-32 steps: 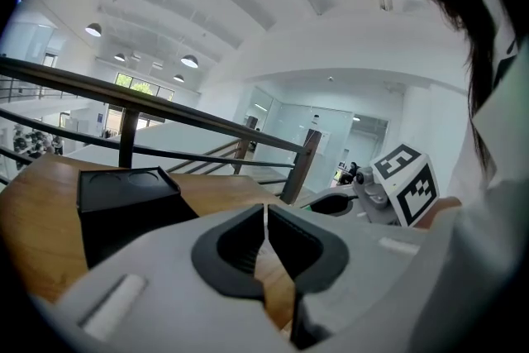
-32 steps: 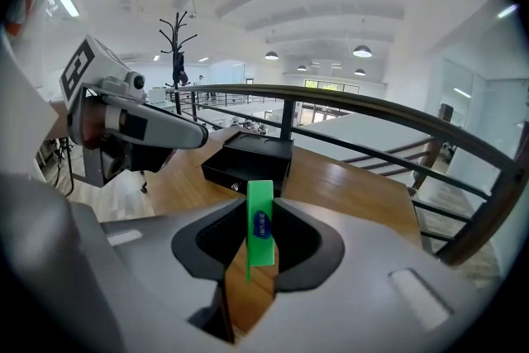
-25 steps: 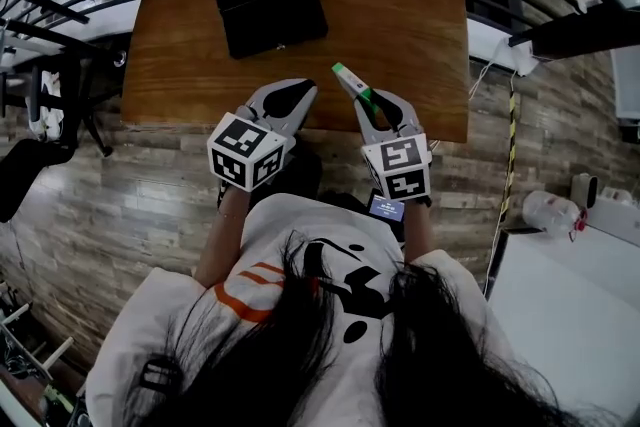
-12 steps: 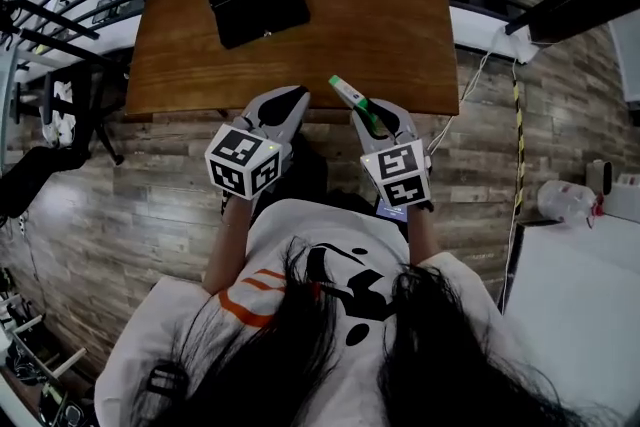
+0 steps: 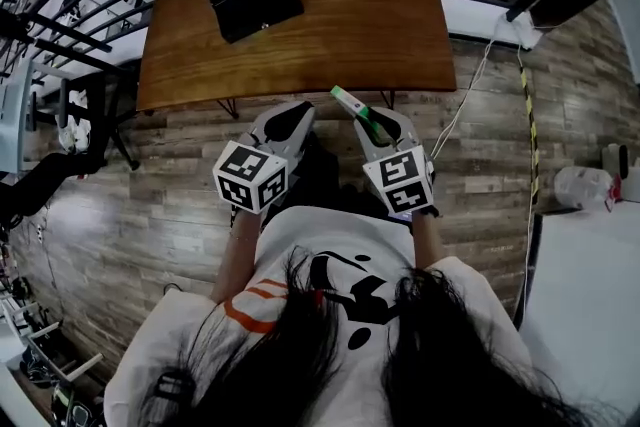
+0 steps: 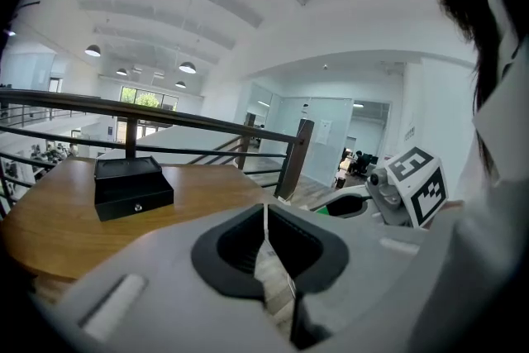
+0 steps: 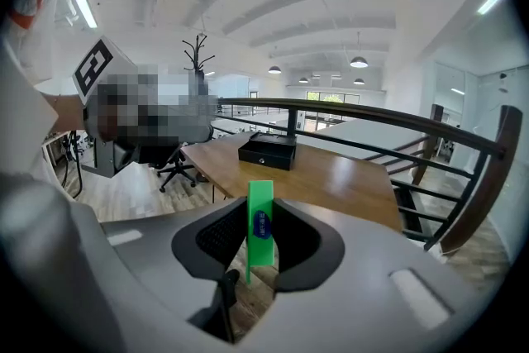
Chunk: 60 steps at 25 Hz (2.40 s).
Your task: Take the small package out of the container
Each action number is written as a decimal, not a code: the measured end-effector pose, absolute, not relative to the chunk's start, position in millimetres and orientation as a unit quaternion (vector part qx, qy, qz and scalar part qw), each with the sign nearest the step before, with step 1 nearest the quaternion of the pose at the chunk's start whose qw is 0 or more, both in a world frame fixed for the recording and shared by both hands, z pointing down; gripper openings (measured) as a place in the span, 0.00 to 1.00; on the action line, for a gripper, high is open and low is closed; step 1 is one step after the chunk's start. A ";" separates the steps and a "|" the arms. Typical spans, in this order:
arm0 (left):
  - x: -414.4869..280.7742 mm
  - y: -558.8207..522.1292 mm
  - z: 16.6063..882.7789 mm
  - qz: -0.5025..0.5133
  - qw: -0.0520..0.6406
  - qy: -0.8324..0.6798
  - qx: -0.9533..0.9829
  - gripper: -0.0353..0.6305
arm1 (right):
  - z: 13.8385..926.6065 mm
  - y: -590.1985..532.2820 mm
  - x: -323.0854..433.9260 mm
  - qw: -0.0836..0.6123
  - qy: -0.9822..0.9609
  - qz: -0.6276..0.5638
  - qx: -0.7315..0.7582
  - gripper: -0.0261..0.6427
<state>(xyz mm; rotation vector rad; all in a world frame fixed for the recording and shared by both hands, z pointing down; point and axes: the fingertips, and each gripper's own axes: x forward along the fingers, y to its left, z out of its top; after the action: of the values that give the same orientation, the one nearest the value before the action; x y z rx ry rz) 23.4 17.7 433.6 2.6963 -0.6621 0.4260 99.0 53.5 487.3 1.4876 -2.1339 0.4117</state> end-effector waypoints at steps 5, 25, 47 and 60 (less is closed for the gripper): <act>17.0 40.1 435.8 0.164 0.163 -0.226 0.946 0.05 | 489.7 72.8 89.6 0.243 -0.785 0.157 0.549 0.21; -31.9 68.4 445.0 0.160 0.181 -0.192 0.951 0.06 | 495.6 96.6 32.5 0.277 -0.770 0.162 0.552 0.21; -183.5 87.9 427.7 0.128 0.172 -0.168 0.962 0.06 | 476.1 123.8 -117.3 0.300 -0.749 0.143 0.573 0.21; -234.9 110.3 427.4 0.125 0.170 -0.168 0.963 0.05 | 480.0 148.0 -176.1 0.318 -0.756 0.137 0.555 0.21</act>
<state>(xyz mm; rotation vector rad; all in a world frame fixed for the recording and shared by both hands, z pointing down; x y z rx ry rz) -234.9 110.3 427.4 2.7359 -0.4782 0.3555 -176.1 148.0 480.0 1.4609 -1.9896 0.3591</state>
